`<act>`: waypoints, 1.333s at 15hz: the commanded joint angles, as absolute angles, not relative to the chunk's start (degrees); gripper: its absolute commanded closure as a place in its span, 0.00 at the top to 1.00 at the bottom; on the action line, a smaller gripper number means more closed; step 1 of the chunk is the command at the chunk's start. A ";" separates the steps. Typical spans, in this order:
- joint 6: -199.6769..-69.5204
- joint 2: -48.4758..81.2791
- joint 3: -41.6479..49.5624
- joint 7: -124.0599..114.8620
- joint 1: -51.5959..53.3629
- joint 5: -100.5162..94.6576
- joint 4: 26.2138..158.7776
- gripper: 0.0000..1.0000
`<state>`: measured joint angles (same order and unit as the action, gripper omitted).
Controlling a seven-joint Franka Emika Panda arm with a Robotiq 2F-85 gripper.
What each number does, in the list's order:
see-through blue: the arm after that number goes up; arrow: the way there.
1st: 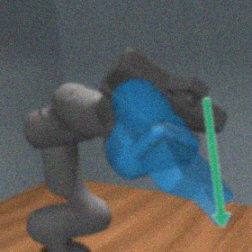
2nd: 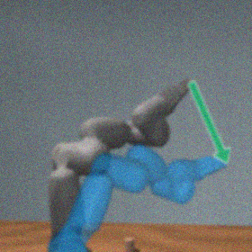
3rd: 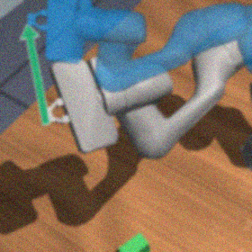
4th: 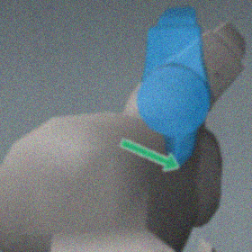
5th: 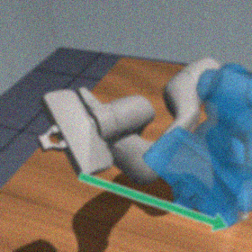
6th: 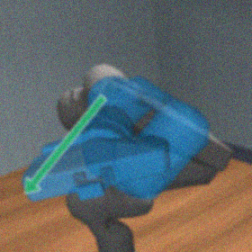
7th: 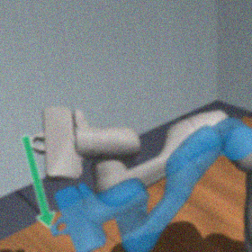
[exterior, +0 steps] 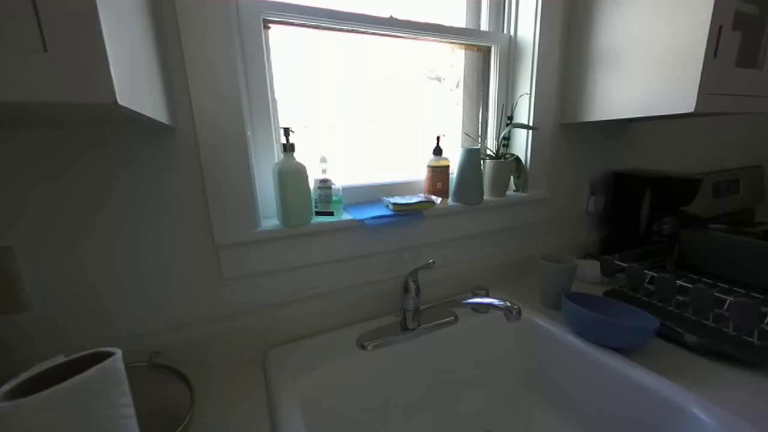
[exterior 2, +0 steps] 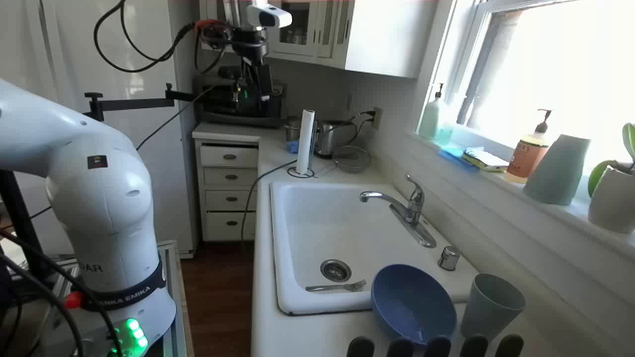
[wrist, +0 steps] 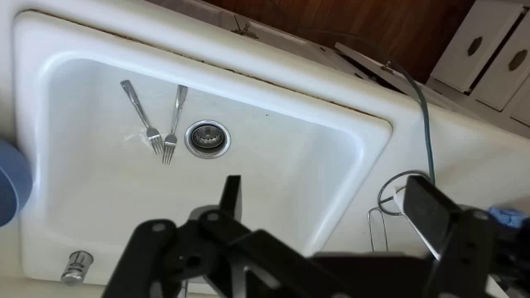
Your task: Put the blue bowl on the plate rack
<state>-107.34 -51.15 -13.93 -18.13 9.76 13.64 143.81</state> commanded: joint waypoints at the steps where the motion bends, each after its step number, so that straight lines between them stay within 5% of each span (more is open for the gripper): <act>1: -107.05 -51.19 -14.30 -17.75 9.14 14.01 143.61 1.00; 20: -113.41 -40.08 5.35 -8.77 -7.46 11.32 143.72 1.00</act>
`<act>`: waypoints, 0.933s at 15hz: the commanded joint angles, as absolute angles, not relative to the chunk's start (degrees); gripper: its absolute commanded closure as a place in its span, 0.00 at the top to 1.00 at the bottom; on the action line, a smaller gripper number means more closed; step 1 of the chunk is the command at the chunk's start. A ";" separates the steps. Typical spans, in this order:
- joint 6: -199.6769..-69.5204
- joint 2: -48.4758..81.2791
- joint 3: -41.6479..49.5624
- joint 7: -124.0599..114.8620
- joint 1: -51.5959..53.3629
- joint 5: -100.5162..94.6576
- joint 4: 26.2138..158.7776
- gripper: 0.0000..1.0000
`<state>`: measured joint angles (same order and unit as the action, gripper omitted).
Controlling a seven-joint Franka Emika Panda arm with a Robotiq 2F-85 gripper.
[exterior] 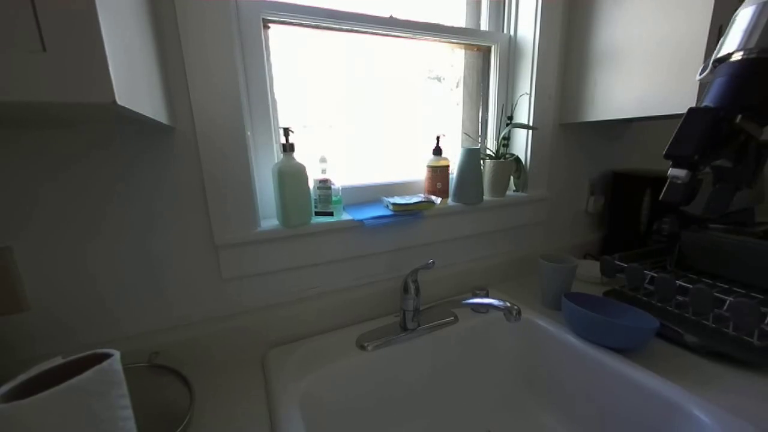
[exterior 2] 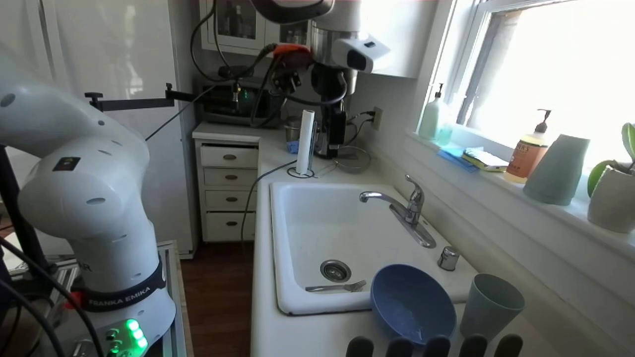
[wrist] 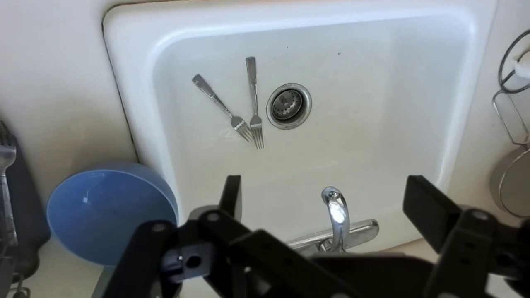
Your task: Put the blue bowl on the plate rack
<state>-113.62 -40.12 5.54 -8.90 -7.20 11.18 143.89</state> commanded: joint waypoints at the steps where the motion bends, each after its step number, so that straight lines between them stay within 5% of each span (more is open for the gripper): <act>1: -113.41 -39.81 5.38 -8.75 -7.46 11.32 143.69 1.00; 5: -113.10 -38.84 4.76 -10.34 -8.15 10.89 143.04 1.00; 14: -117.02 -14.65 8.38 -16.08 -14.54 7.15 133.19 1.00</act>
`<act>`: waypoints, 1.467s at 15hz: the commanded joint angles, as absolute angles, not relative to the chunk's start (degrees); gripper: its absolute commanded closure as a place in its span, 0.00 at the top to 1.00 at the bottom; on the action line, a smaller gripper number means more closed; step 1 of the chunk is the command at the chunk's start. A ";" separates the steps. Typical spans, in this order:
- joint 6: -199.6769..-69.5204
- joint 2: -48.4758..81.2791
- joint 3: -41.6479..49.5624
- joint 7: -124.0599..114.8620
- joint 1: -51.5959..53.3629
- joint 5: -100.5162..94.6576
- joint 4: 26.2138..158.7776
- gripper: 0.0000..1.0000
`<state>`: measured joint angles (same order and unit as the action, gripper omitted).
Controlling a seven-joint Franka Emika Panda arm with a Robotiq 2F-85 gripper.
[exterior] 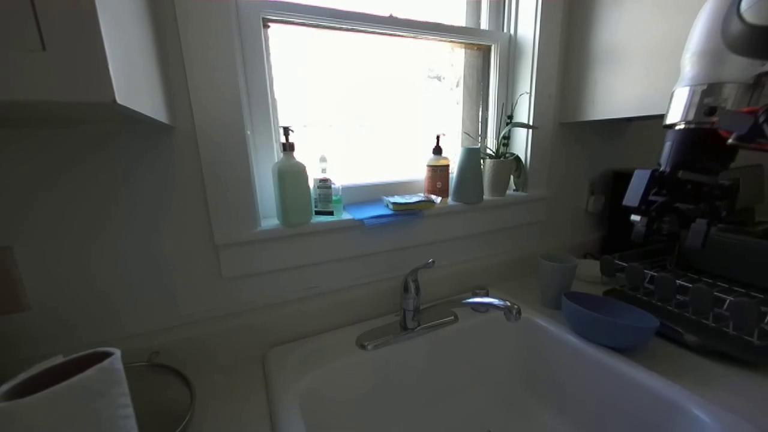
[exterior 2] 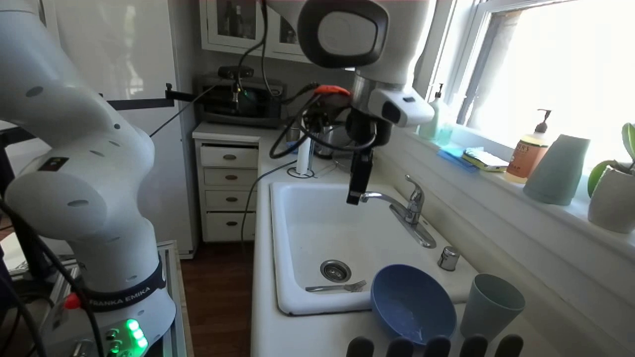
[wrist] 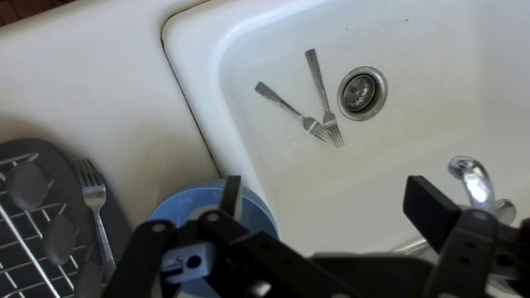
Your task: Put the blue bowl on the plate rack
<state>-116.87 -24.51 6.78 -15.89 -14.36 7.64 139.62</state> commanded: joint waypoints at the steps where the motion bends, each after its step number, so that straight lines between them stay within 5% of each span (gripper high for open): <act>1: -117.04 -11.39 9.14 -15.55 -14.24 7.64 131.17 1.00; 18: -118.23 22.68 11.16 -9.67 -17.12 23.05 106.15 1.00; 19: -117.82 23.57 11.11 -9.75 -17.44 23.41 105.17 0.92; 20: -117.36 24.25 11.04 -9.75 -17.74 23.64 104.26 0.74; 22: -116.51 25.65 10.98 -10.07 -18.27 24.12 102.66 0.59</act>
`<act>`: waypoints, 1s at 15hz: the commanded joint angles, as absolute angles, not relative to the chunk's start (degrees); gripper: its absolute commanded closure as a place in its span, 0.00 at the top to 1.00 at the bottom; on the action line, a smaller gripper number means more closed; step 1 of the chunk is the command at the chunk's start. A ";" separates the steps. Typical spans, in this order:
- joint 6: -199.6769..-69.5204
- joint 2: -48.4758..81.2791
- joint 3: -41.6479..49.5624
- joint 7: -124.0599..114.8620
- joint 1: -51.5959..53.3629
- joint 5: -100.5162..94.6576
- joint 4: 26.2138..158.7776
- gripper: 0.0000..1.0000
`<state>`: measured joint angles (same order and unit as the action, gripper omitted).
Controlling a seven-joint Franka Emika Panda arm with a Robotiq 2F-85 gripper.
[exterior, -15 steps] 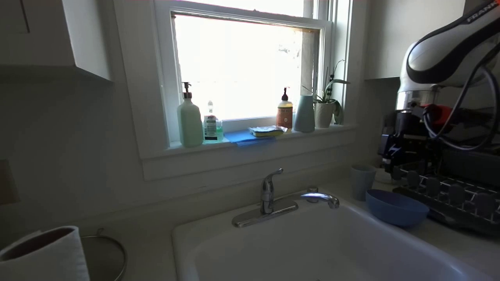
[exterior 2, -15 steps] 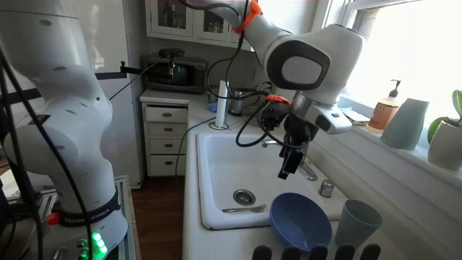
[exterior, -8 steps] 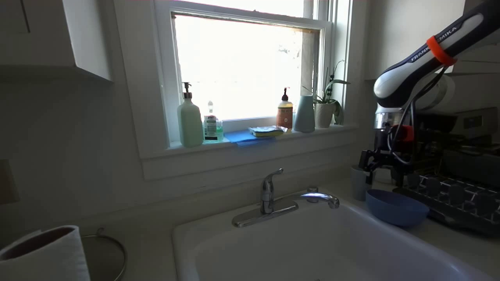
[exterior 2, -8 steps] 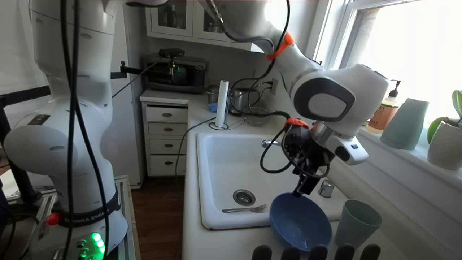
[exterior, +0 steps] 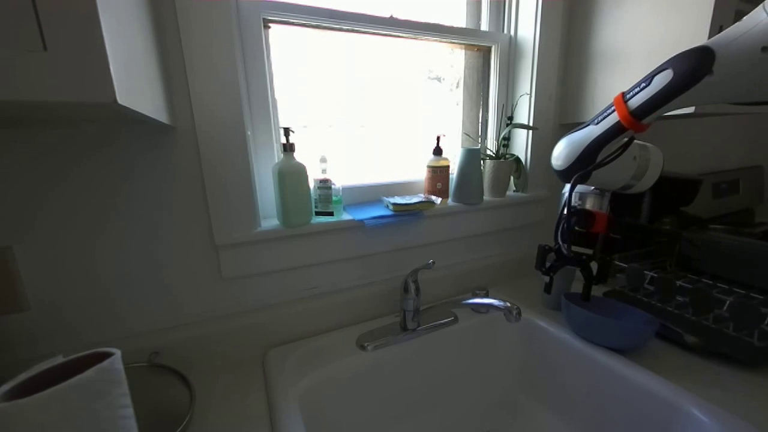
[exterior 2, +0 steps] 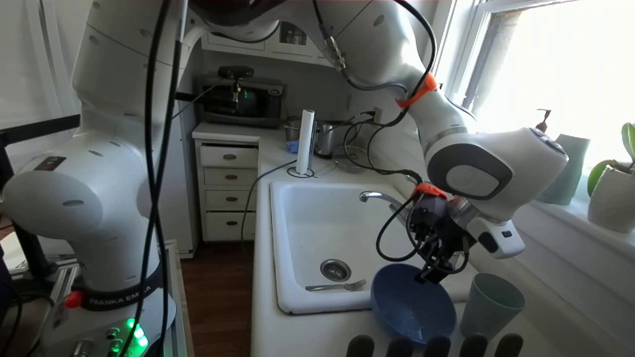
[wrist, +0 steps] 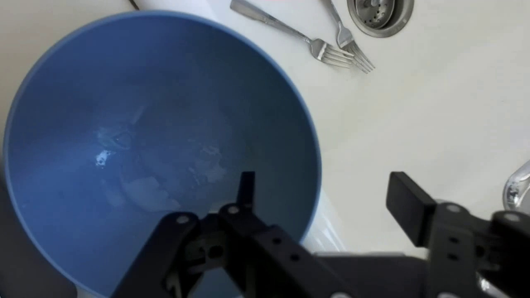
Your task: Put the blue bowl on the plate rack
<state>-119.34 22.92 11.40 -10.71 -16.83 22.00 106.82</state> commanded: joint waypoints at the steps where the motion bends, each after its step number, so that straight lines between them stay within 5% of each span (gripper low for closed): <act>1: -115.78 26.30 10.98 -10.25 -18.49 24.24 101.87 0.52; 8: -112.42 29.14 10.99 -10.82 -19.70 24.33 99.03 0.03; 15: -104.37 26.29 10.93 -11.39 -21.05 26.67 97.60 0.01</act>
<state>-109.19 27.97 11.40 -11.05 -19.69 23.67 98.88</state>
